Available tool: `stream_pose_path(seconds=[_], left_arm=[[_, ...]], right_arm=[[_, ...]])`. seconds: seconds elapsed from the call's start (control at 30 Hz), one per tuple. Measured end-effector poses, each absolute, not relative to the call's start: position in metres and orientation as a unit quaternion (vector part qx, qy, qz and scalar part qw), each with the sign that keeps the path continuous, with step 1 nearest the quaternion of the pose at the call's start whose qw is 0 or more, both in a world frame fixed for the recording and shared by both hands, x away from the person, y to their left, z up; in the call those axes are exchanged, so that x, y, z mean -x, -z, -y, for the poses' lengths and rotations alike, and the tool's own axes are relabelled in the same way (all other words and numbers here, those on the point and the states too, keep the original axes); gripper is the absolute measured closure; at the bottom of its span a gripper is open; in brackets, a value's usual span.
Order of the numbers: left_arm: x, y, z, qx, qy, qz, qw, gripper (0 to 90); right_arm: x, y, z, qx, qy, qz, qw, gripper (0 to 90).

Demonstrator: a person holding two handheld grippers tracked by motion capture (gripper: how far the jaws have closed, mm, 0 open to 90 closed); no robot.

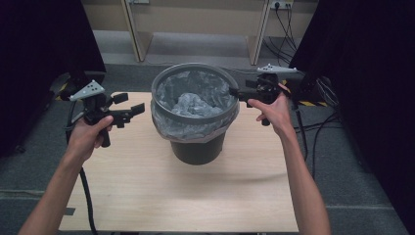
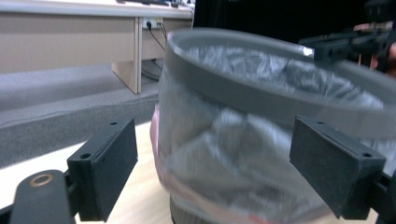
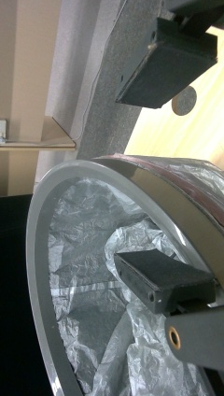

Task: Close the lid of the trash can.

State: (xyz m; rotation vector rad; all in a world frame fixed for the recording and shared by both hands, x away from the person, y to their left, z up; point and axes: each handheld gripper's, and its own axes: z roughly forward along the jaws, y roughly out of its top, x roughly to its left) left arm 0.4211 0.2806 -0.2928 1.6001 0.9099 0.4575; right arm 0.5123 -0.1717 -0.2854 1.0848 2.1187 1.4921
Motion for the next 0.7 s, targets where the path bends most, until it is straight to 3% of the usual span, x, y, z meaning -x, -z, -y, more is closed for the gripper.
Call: stream_pose_path(seconds=[0.37,0.7], left_arm=[[-0.444,0.281,-0.262,-0.675,-0.187,-0.394,0.595,14.6],[-0.461,0.296,-0.254,-0.676,-0.187,-0.401,0.589,13.5]], right_arm=[[-0.514,0.286,0.171,-0.379,-0.524,-0.745,0.164,19.6],[-0.516,0.289,0.169,-0.372,-0.528,-0.748,0.155,21.1]])
